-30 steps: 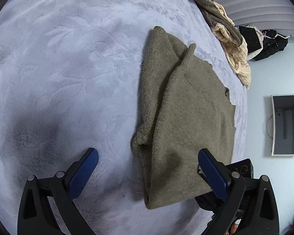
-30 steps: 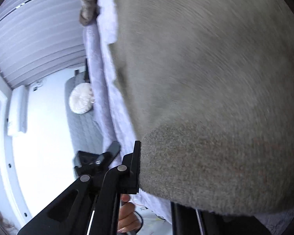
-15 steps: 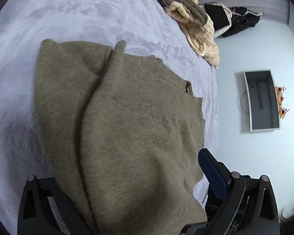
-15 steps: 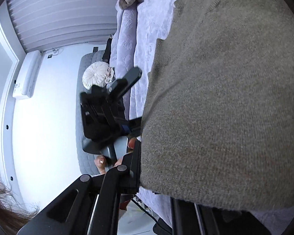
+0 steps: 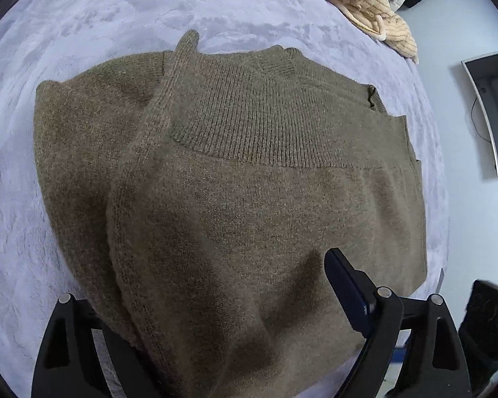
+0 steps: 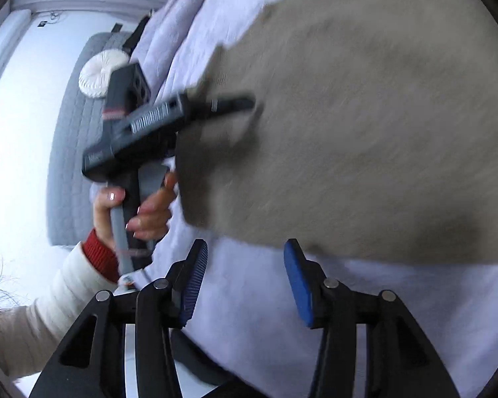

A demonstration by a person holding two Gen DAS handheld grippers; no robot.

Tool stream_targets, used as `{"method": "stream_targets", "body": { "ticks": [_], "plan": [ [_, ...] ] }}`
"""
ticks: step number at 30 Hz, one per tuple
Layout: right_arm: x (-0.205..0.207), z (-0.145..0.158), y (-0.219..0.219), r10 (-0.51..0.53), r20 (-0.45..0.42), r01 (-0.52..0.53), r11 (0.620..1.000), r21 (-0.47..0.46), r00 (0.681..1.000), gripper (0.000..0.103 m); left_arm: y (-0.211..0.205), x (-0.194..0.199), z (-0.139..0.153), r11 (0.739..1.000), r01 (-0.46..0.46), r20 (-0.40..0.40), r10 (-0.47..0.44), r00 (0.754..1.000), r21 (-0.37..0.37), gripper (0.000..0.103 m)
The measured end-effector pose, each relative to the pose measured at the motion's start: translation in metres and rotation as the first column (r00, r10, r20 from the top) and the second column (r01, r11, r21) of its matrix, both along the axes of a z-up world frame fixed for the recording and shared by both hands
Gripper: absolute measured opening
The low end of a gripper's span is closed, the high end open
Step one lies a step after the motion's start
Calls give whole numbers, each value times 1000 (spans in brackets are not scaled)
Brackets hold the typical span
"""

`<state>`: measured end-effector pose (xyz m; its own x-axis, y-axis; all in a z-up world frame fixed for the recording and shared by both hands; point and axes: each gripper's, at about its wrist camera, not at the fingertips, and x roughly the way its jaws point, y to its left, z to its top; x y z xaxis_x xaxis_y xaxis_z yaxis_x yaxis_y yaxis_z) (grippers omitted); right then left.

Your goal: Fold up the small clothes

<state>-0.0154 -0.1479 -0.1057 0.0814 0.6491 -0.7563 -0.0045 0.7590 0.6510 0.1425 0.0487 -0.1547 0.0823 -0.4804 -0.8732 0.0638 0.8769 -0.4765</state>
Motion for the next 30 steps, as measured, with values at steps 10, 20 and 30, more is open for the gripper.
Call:
{"method": "stream_targets", "body": {
  "ticks": [10,20,30],
  "plan": [
    [20,-32,-56,-104,23,107,972,-210,994,6,2,-8,35,991,-74,88,64,994,110,19],
    [12,-53,-82,-224,6,224,974,-22,975,4,-86,5,126,998,5,240,12,971,-67,19],
    [0,-73,-92,-353,-95,364,921,143,931,3,-268,20,91,972,213,226,-230,947,95,19]
  ]
}}
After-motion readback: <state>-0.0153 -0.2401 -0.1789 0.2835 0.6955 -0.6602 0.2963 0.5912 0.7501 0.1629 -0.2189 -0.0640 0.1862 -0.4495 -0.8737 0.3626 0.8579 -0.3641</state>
